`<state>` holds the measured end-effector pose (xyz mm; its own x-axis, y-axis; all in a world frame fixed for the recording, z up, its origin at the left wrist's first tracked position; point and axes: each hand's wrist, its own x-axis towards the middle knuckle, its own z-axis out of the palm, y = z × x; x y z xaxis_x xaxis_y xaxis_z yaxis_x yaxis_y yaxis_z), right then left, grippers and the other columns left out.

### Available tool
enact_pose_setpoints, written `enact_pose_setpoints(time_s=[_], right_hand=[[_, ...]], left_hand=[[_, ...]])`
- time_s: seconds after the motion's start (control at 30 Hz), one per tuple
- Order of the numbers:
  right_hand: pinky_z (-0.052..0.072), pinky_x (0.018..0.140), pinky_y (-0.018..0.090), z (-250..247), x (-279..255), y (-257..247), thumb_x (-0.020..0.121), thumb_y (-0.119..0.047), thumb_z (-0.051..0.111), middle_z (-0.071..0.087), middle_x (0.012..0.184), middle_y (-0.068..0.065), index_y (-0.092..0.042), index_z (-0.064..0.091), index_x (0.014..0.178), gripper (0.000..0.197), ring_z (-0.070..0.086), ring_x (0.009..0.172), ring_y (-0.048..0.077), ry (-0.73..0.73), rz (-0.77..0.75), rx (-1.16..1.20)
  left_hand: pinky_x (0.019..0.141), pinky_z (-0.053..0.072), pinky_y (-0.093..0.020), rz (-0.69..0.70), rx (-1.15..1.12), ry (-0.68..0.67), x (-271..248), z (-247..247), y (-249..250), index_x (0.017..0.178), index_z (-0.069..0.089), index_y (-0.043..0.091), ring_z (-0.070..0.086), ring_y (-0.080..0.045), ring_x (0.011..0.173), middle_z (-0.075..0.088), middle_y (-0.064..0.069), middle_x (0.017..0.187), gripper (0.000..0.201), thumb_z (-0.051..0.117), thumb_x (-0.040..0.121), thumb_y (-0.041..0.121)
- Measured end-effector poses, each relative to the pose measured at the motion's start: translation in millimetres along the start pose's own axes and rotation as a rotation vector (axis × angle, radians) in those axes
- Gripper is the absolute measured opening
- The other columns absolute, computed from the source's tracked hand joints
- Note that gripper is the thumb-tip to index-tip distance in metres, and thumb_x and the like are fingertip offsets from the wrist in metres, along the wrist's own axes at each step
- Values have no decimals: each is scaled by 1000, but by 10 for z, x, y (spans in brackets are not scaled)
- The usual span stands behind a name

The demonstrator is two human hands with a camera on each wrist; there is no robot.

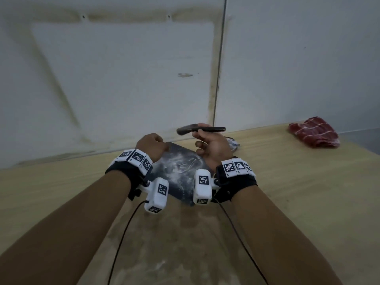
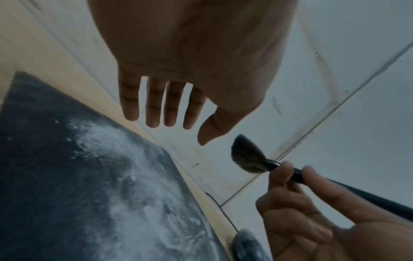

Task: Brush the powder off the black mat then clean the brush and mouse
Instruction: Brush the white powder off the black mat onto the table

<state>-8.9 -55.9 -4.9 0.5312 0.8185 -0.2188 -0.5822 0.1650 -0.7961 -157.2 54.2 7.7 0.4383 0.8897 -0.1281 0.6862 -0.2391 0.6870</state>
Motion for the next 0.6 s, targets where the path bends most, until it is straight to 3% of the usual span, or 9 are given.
enact_pose_setpoints(time_s=[0.1, 0.27, 0.43, 0.53, 0.6], right_hand=[[33, 42, 18, 7, -6, 33, 97, -7, 56, 71, 80, 6, -18, 66, 104, 17, 49, 53, 11, -1, -14, 58], [35, 42, 19, 26, -30, 53, 101, -10, 50, 72, 86, 9, -17, 65, 112, 20, 51, 51, 13, -12, -64, 100], [38, 43, 20, 12, -82, 126, 102, -12, 50, 73, 86, 8, -17, 65, 113, 19, 52, 53, 13, -14, -63, 120], [40, 43, 20, 2, -95, 161, 103, -13, 49, 73, 86, 8, -17, 66, 112, 19, 52, 53, 14, -14, -55, 111], [41, 43, 20, -11, -90, 166, 103, -13, 49, 72, 86, 9, -16, 66, 110, 19, 53, 53, 15, -8, -55, 96]], left_hand=[[82, 46, -32, -32, 61, 32, 46, 43, -27, 120, 63, 10, 61, -30, 106, 65, -11, 120, 41, 72, 83, 24], [93, 51, -41, -40, 229, 14, 103, 90, -22, 114, 61, 9, 60, -37, 109, 62, -19, 124, 36, 67, 86, 30], [90, 50, -44, -53, 279, 26, 112, 108, -95, 129, 49, 3, 55, -38, 109, 55, -21, 127, 55, 67, 86, 33], [80, 49, -38, -82, 230, -33, 108, 72, -65, 121, 52, 5, 51, -31, 90, 57, -17, 119, 51, 73, 81, 28], [78, 47, -37, -110, 224, -52, 105, 50, -19, 91, 51, 9, 49, -29, 85, 58, -15, 103, 31, 77, 77, 20]])
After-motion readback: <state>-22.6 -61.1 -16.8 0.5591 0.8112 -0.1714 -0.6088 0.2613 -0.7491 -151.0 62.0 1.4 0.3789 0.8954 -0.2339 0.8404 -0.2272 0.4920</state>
